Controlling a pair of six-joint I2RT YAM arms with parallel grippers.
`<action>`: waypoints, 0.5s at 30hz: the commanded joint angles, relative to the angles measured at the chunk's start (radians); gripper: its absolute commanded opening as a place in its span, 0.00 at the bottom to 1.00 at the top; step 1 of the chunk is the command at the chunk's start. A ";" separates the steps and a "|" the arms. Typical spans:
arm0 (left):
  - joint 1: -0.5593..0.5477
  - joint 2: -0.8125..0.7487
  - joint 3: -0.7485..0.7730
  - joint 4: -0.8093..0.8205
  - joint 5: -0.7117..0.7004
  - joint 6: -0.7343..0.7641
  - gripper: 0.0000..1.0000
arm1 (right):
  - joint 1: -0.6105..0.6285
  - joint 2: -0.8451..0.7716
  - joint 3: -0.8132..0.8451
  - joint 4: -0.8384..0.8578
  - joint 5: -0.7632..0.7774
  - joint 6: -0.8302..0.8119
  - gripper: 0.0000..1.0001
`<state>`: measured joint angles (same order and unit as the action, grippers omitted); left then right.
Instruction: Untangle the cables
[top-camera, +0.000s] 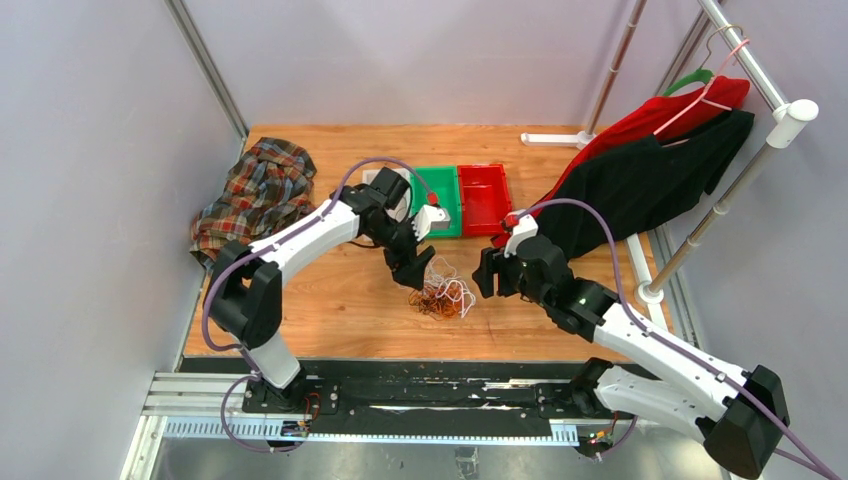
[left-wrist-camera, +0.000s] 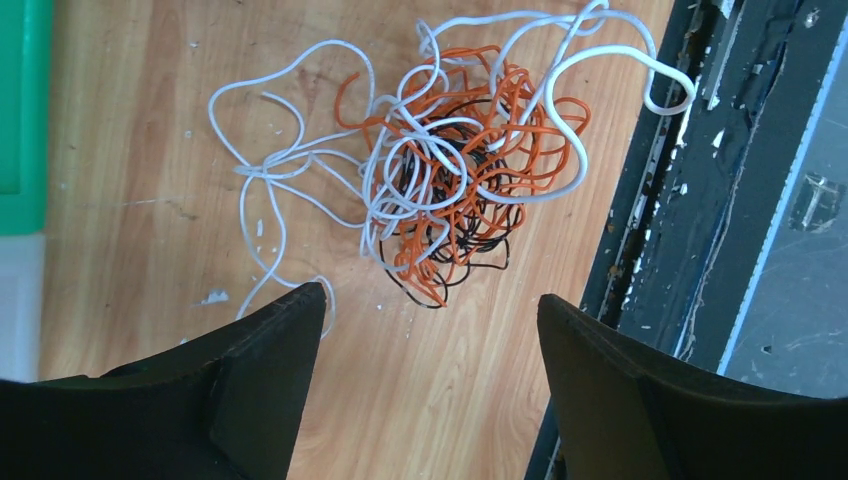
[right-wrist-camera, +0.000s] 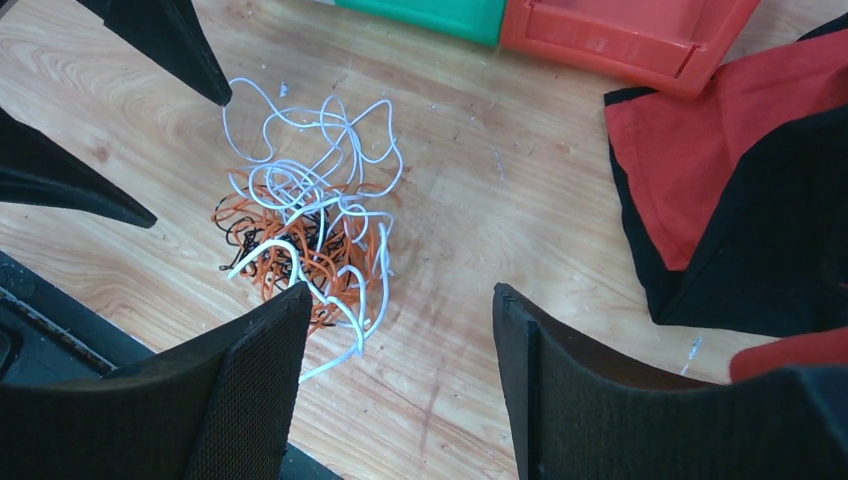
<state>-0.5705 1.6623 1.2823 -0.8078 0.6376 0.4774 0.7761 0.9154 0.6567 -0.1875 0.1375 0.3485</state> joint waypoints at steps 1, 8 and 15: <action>-0.015 0.029 0.017 0.004 0.083 0.014 0.80 | -0.017 0.002 -0.024 0.004 -0.027 0.028 0.66; -0.032 0.064 -0.014 0.077 0.081 -0.004 0.64 | -0.017 -0.022 -0.054 0.051 -0.057 0.046 0.65; -0.037 0.057 -0.090 0.214 -0.034 -0.028 0.41 | -0.017 -0.036 -0.077 0.137 -0.094 0.054 0.66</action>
<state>-0.5991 1.7226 1.2259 -0.6914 0.6659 0.4625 0.7761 0.9039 0.6060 -0.1379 0.0803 0.3786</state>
